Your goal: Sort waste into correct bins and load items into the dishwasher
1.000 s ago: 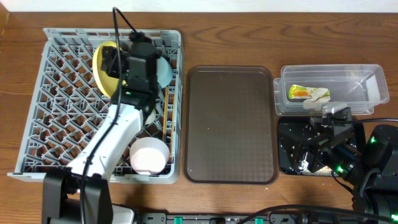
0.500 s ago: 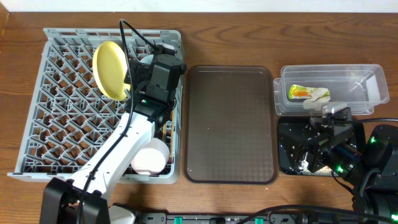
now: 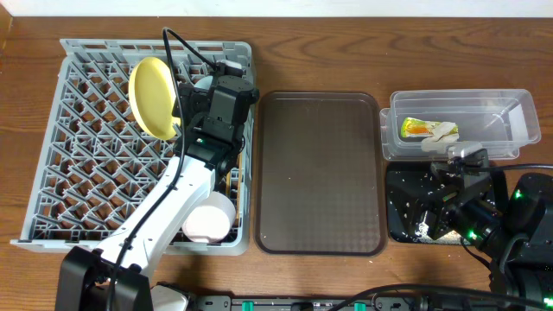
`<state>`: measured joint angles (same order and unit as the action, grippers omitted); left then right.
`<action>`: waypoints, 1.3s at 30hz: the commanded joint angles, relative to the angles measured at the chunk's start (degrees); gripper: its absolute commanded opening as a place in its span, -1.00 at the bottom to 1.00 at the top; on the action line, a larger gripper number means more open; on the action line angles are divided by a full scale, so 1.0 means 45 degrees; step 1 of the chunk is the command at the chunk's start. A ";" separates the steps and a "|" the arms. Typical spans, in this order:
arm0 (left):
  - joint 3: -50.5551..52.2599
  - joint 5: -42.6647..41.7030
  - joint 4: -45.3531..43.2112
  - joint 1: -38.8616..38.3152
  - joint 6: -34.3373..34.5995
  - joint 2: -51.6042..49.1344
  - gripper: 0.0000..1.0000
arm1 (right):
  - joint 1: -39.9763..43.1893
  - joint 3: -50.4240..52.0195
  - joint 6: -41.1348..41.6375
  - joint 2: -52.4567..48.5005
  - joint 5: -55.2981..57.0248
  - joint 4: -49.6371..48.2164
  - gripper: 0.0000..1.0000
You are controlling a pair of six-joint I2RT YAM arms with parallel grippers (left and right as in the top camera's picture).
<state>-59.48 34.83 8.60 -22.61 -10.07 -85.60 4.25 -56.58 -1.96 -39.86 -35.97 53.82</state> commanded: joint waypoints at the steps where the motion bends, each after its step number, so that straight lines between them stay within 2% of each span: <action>1: -0.0092 0.0024 -0.0005 0.0005 0.0262 0.0092 0.87 | -0.0126 -0.0141 -0.0107 0.0034 0.0034 -0.0005 0.98; 9: -0.0092 0.0024 -0.0005 0.0005 0.0262 0.0092 0.88 | -0.0126 -0.0141 -0.0379 0.0034 0.1005 -0.0695 0.99; 11: -0.0092 0.0024 -0.0005 0.0005 0.0262 0.0092 0.88 | -0.0126 -0.0136 -0.0704 0.0034 0.0986 -0.2001 0.99; 17: -0.0092 0.0024 -0.0005 0.0005 0.0262 0.0092 0.89 | -0.0656 0.0806 -0.1763 0.0559 0.0996 -0.8077 0.99; 21: -0.0092 0.0024 -0.0005 0.0005 0.0262 0.0092 0.89 | -0.1180 0.2633 -0.2395 0.2098 0.1632 -1.1832 0.99; 23: -0.0092 0.0024 -0.0010 0.0005 0.0262 0.0092 0.89 | -0.1331 0.3526 -0.2395 0.2861 0.2346 -1.2735 0.99; 27: -0.0092 0.0024 -0.0005 0.0005 0.0262 0.0092 0.89 | -0.1472 0.5785 -0.2395 0.5013 0.3609 -1.3279 0.98; 33: -0.0092 0.0024 -0.0005 0.0005 0.0262 0.0092 0.90 | -0.1530 0.8961 -0.2395 0.7815 0.3920 -1.3799 0.98; 36: -0.0092 0.0024 -0.0005 0.0005 0.0262 0.0092 0.90 | -0.1627 1.0642 -0.2390 0.8840 0.4017 -1.5023 0.98; 39: -0.0092 0.0024 -0.0005 0.0005 0.0262 0.0092 0.91 | -0.1642 1.1808 -0.2259 0.8675 0.3993 -1.6762 0.98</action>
<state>-59.48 34.83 8.62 -22.61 -10.07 -85.60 -2.42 -6.87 -12.19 -1.10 -19.42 -18.61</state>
